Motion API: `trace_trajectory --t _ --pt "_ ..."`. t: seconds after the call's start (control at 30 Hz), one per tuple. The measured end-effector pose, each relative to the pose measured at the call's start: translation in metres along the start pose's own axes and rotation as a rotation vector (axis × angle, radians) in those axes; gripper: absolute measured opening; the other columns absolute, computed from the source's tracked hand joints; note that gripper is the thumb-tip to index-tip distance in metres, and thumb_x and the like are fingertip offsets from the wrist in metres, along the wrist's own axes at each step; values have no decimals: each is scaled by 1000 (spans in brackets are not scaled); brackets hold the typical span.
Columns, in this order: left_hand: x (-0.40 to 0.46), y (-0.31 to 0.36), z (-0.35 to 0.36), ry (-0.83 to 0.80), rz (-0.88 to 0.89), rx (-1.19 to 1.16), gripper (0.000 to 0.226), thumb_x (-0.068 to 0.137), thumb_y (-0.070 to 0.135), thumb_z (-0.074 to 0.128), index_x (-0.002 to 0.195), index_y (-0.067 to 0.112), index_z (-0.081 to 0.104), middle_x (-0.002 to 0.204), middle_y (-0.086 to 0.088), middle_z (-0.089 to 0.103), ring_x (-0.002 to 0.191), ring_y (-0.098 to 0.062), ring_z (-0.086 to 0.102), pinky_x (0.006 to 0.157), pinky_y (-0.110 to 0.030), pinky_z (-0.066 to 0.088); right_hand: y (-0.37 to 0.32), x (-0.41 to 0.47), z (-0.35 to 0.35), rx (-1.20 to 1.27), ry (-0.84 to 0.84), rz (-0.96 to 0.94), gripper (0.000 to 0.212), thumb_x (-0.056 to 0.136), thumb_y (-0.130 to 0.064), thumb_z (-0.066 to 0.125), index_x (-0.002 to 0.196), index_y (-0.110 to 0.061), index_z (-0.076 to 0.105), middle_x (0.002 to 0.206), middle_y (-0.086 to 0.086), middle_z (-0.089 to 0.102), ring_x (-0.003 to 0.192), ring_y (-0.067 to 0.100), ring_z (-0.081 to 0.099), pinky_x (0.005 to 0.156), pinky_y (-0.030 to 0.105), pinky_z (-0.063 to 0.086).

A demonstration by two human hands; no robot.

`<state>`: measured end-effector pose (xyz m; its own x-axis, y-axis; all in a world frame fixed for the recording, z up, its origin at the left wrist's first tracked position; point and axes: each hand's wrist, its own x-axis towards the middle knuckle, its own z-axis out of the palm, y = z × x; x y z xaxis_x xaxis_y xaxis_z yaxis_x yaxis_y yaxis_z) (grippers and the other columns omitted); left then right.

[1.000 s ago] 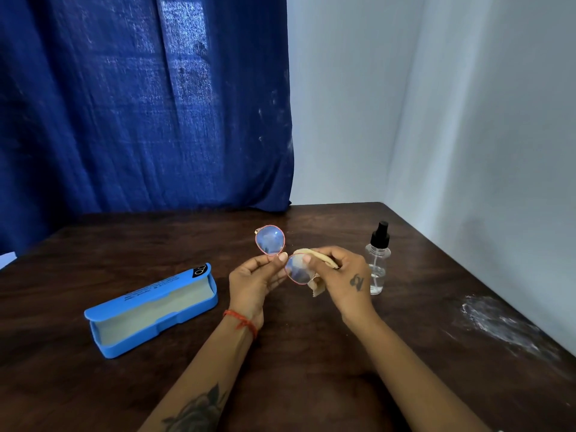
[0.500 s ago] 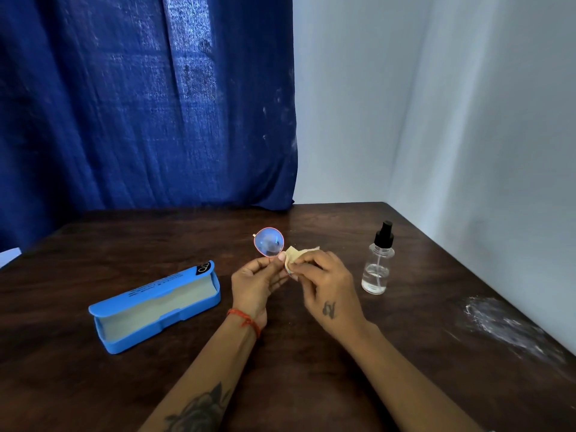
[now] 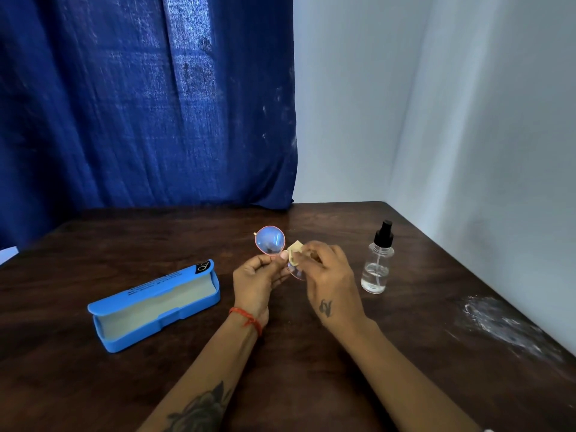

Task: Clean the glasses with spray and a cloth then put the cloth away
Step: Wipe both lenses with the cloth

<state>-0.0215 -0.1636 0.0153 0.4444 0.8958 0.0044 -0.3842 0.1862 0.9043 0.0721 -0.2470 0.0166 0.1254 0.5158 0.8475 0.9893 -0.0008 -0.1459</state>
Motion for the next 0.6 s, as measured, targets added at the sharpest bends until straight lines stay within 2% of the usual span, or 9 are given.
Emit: trace_trajectory --t 0.1,0.23,0.33,0.43,0.53,0.6 --pt "0 0 -2 3 -5 -9 5 77 9 68 81 7 67 67 1 73 63 -8 69 57 -18 55 -3 -1 3 2 -64 -52 24 68 9 74 88 -5 74 88 9 69 72 29 59 63 26 52" --pt "0 0 -3 14 13 21 6 77 11 69 80 7 66 64 2 73 61 -8 68 56 -17 55 0 -1 -4 34 -160 -146 31 61 15 72 81 -9 75 83 3 71 70 29 60 63 24 51" --pt "0 0 -3 33 26 16 6 76 8 69 79 4 66 67 -3 71 60 -8 67 57 -18 56 9 2 -12 60 -225 -126 38 55 20 67 74 -11 75 81 0 72 72 27 60 68 21 48" --pt "2 1 -4 57 44 12 6 76 8 70 78 5 65 77 -8 70 63 -9 68 62 -19 57 18 5 -15 124 -105 62 36 57 22 66 71 -10 75 80 2 71 75 26 62 73 21 47" --pt "3 1 -4 74 54 10 7 75 8 70 79 5 65 81 -10 70 66 -12 69 65 -21 58 19 11 -15 415 148 402 36 68 21 64 76 -13 75 84 -1 68 83 12 64 77 20 49" --pt "3 1 -4 78 47 1 7 76 7 70 80 5 65 82 -10 70 66 -11 69 65 -21 58 15 13 -14 613 219 528 34 71 16 66 82 -16 73 92 1 67 89 8 63 79 22 49"
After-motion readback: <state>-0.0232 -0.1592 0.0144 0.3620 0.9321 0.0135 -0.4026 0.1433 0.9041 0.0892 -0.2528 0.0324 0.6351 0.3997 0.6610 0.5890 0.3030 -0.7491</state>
